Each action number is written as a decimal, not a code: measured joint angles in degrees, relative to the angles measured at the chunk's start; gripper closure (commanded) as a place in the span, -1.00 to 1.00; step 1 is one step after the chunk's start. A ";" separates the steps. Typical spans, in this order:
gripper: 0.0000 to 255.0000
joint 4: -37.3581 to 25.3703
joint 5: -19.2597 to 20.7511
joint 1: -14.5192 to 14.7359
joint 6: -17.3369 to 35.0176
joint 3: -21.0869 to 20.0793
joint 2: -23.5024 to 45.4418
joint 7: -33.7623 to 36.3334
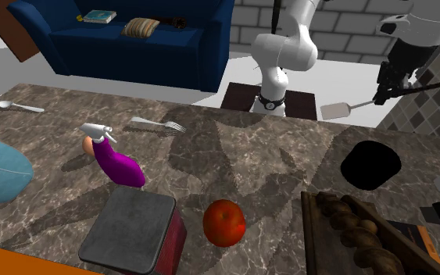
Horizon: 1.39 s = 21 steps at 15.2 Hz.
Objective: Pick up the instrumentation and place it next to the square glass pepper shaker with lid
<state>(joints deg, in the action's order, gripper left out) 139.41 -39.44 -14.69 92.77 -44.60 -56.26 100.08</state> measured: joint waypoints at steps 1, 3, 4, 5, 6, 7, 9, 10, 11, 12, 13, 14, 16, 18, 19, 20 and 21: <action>1.00 -1.22 -0.73 -0.37 0.40 -1.54 0.81 1.17; 1.00 -3.55 -2.09 -0.79 0.78 -4.38 1.86 3.73; 1.00 -5.23 -2.47 -1.33 0.77 -5.68 2.64 4.97; 1.00 -7.13 -3.08 -2.29 1.26 -7.72 3.81 6.36; 1.00 -8.52 -3.59 -2.91 1.57 -9.31 4.53 7.55; 1.00 -10.07 -4.11 -3.98 2.23 -11.32 5.55 8.68; 1.00 -12.91 -4.99 -5.21 2.58 -14.43 6.59 11.20; 1.00 -15.06 -5.32 -6.48 2.81 -16.53 7.49 12.65; 1.00 -17.19 -5.51 -7.69 2.80 -18.30 8.26 14.02; 1.00 -19.25 -5.58 -9.44 3.09 -20.31 9.26 14.97; 1.00 -21.45 -5.64 -11.09 3.15 -22.27 10.07 16.13; 1.00 -22.99 -6.01 -12.35 3.49 -24.25 10.47 17.25; 1.00 -27.99 -6.31 -16.00 3.20 -28.73 11.53 20.07; 1.00 -28.85 -6.80 -17.35 3.84 -30.58 11.61 20.57; 1.00 -28.59 -7.13 -17.65 4.40 -31.25 11.50 20.52; 1.00 -28.12 -7.43 -17.67 4.91 -31.64 11.35 20.40; 1.00 -27.82 -7.73 -17.78 5.38 -32.12 11.21 20.36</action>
<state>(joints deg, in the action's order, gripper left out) 111.59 -47.16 -32.47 98.15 -76.73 -45.05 120.44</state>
